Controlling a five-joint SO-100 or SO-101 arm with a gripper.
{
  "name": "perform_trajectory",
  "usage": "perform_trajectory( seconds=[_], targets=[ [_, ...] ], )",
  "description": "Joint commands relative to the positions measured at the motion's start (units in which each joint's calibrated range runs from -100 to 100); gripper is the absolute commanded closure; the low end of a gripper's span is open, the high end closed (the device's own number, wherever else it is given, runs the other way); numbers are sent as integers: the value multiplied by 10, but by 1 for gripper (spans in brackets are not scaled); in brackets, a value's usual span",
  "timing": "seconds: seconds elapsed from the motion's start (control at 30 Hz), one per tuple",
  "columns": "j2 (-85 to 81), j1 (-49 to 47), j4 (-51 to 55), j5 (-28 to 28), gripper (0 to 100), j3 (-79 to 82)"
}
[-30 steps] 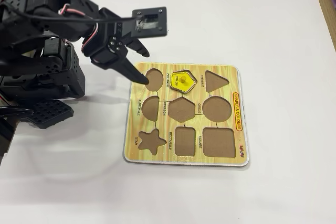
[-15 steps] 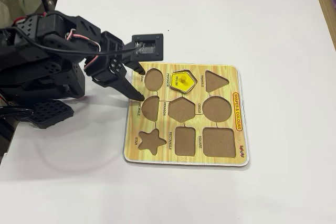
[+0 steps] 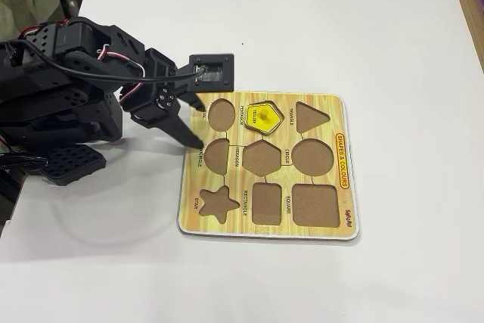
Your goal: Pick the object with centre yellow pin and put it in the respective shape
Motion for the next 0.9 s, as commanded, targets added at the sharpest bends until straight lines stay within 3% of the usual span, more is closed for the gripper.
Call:
perform_trajectory(
  seconds=[0.0, 0.63, 0.87],
  targets=[
    [2, 7, 73, -1, 76, 3],
    [2, 9, 75, -1, 76, 3],
    [1, 99, 76, 3, 76, 3]
  ],
)
